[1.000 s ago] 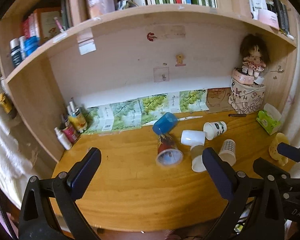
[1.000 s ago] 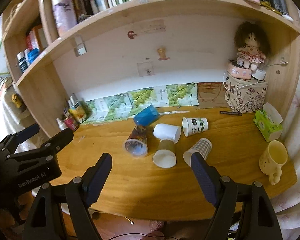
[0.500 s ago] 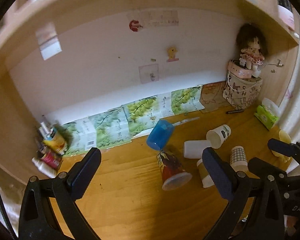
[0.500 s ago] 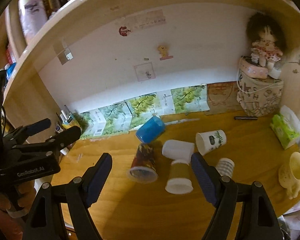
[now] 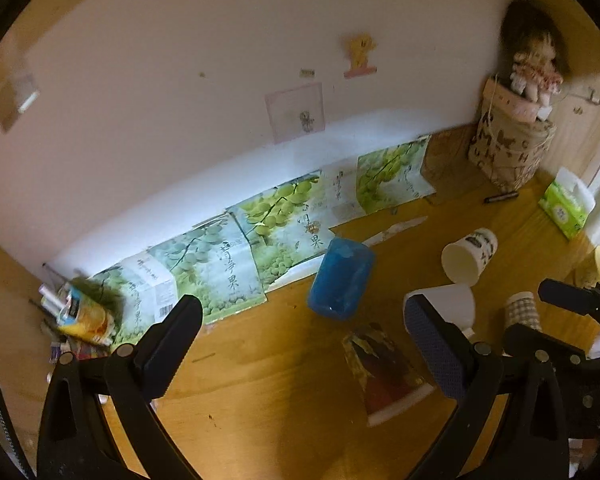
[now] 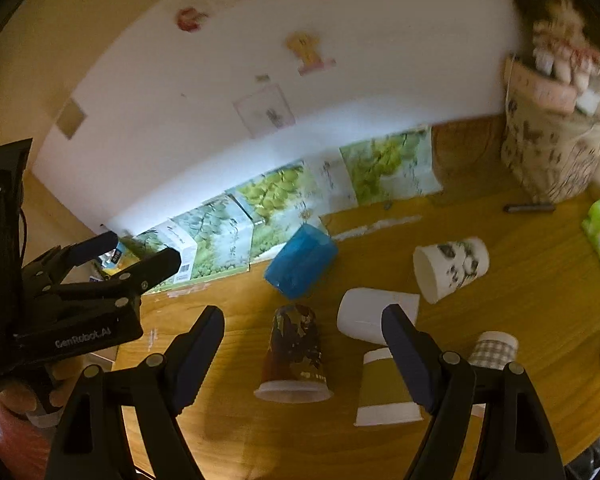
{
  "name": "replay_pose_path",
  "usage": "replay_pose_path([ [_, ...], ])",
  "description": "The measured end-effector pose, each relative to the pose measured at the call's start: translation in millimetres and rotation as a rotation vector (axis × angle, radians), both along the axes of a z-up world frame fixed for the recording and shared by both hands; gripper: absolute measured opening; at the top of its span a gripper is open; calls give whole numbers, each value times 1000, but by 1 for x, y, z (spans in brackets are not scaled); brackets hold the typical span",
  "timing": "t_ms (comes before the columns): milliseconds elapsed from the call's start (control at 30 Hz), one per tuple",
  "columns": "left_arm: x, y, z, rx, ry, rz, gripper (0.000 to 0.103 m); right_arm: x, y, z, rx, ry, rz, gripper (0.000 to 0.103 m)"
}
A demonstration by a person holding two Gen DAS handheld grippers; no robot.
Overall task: Flip cup upright
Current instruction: 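Close the left gripper around the body of the blue cup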
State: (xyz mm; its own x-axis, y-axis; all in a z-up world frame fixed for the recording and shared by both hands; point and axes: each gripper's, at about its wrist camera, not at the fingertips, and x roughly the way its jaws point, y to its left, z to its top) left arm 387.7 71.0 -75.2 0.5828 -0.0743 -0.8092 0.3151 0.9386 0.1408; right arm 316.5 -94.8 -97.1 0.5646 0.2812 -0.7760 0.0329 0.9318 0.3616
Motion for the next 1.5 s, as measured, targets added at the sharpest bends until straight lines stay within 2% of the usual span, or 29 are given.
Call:
replay_pose_path([
  [233, 46, -24, -38, 86, 80, -80, 101, 41, -9, -40, 59, 93, -25, 82],
  [367, 70, -38, -66, 96, 156, -112, 101, 56, -15, -59, 85, 125, -35, 82],
  [600, 106, -53, -113, 138, 289, -85, 101, 73, -25, -85, 126, 124, -42, 82],
  [933, 138, -62, -162, 140, 441, -84, 101, 85, -36, -104, 147, 135, -66, 82],
  [1400, 147, -70, -188, 122, 494, -92, 100, 83, -46, -111, 154, 160, -97, 82],
  [1500, 148, -72, -192, 117, 504, -100, 92, 80, -46, -109, 151, 160, -99, 82],
])
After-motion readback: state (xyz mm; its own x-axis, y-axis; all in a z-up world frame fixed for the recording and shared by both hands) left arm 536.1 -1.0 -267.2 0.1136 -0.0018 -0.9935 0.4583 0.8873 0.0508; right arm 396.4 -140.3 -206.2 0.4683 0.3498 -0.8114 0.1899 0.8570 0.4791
